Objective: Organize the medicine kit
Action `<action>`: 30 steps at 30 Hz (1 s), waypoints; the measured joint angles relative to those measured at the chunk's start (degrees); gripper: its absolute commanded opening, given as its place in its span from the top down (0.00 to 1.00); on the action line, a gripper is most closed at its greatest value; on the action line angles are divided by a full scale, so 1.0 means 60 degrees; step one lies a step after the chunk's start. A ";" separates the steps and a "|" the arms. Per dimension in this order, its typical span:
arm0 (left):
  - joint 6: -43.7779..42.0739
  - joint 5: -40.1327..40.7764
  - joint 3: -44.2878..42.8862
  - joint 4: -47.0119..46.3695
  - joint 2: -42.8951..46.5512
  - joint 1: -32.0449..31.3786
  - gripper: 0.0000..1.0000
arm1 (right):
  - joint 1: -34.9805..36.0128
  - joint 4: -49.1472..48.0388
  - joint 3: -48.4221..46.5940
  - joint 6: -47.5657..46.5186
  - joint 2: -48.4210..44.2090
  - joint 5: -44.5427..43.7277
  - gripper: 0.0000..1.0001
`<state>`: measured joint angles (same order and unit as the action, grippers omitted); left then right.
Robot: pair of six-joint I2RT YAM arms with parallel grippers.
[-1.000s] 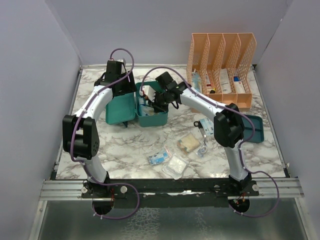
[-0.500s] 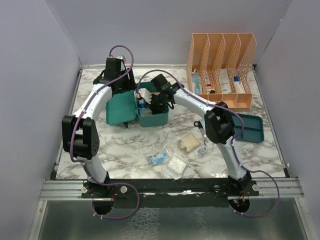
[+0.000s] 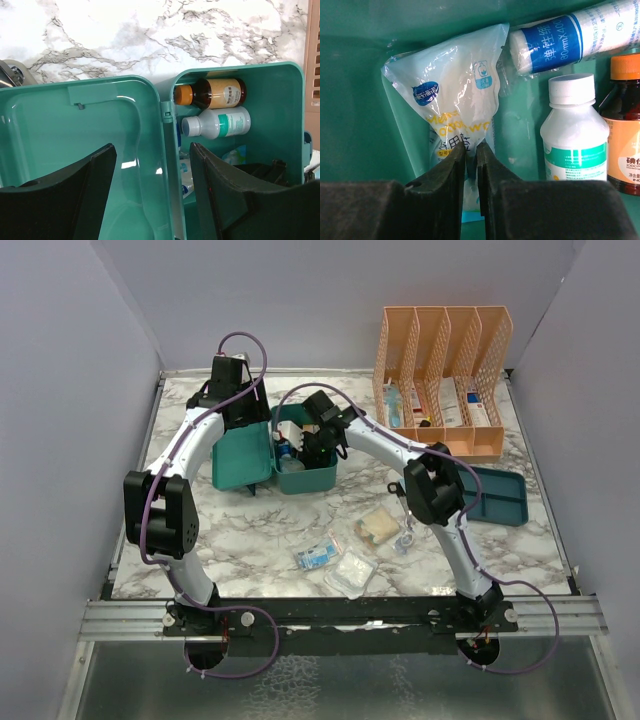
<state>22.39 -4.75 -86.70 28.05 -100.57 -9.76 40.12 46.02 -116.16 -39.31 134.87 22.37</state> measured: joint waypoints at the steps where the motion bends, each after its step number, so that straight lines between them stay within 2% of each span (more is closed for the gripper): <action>1: -0.0007 0.0011 -0.0004 0.0000 0.0000 0.0000 0.36 | 0.0000 0.0007 -0.0029 0.0000 0.0029 0.0004 0.78; 7: -0.0022 0.0022 -0.0004 0.0015 0.0000 0.0000 0.36 | 0.0000 0.0040 -0.0124 0.0109 0.0076 -0.0007 0.62; 12: -0.0080 0.0022 -0.0069 0.0066 0.0000 0.0000 0.36 | -0.0015 0.0109 -0.0335 0.0554 0.0076 0.0080 0.55; 19: -0.0255 -0.0058 -0.0346 0.0069 0.0004 0.0000 0.32 | -0.0113 0.0193 -0.0568 0.1107 -0.0295 0.0415 0.50; 26: -0.0310 -0.0208 -0.0350 0.0087 0.0011 0.0000 0.32 | -0.0146 0.0208 -0.0565 0.1610 -0.1410 0.0503 0.52; 30: -0.0310 -0.0229 -0.0335 0.0080 0.0073 0.0000 0.32 | -0.0200 -0.0444 -0.0069 0.2182 -0.2251 0.0331 0.53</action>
<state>20.53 -6.13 -88.71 28.53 -100.14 -9.76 38.92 43.35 -116.57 -26.22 121.36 24.36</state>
